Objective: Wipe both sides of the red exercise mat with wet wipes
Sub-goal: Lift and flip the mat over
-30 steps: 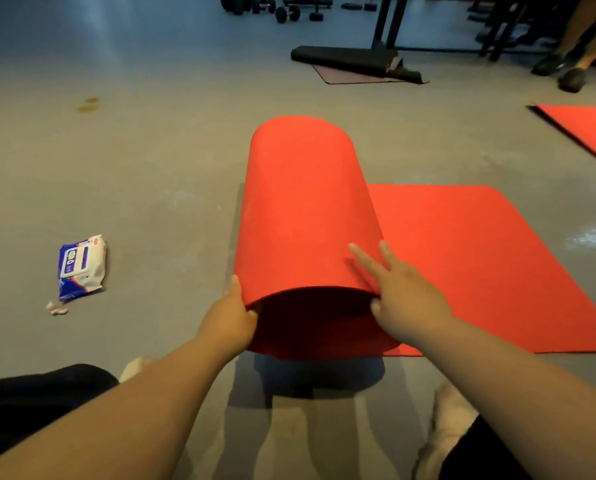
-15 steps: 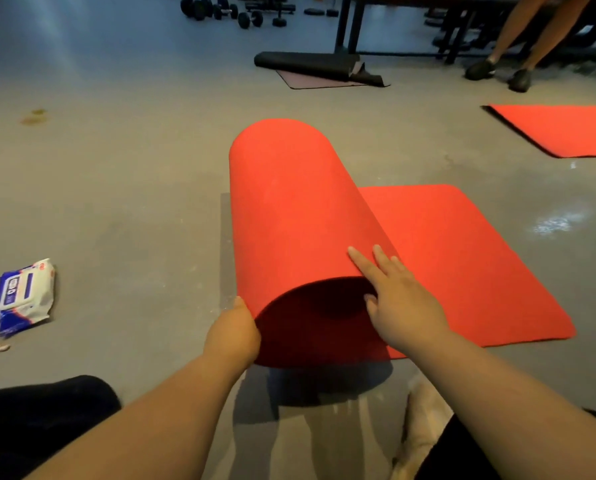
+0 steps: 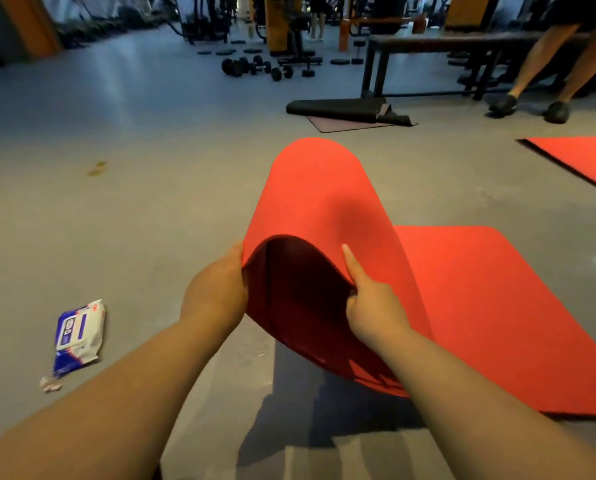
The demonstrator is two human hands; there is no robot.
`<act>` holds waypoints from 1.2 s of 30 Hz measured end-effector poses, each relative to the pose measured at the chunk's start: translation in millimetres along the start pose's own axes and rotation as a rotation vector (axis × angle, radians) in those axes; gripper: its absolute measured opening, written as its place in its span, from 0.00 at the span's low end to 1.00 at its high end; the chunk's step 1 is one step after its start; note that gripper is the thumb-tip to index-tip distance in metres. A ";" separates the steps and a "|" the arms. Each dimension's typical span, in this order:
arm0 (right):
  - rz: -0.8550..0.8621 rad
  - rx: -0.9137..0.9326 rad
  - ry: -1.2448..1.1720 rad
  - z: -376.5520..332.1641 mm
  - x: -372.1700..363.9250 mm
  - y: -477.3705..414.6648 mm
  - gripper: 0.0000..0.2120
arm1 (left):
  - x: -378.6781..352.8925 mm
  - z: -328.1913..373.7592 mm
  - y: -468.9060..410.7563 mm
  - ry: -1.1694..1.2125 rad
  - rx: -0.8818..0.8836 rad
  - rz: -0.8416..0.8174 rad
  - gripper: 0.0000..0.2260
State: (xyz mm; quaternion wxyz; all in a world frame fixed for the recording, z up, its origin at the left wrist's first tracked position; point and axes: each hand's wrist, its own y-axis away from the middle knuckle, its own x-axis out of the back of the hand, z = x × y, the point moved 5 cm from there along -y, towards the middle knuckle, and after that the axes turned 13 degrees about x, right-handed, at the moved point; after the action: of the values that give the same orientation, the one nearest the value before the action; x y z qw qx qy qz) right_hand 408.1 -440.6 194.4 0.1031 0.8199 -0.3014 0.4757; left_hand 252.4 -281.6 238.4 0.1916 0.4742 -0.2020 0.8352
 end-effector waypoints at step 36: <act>-0.434 0.127 0.843 126.2 152.2 36.1 0.40 | -189.5 67.1 81.9 -0.077 -0.119 -0.646 0.46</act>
State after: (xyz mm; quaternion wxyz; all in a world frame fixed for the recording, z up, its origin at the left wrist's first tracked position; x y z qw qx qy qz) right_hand 532.9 -587.2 252.0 0.2630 0.6043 -0.0253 0.7517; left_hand 348.8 -409.9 92.3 0.4661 0.5331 -0.0970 0.6994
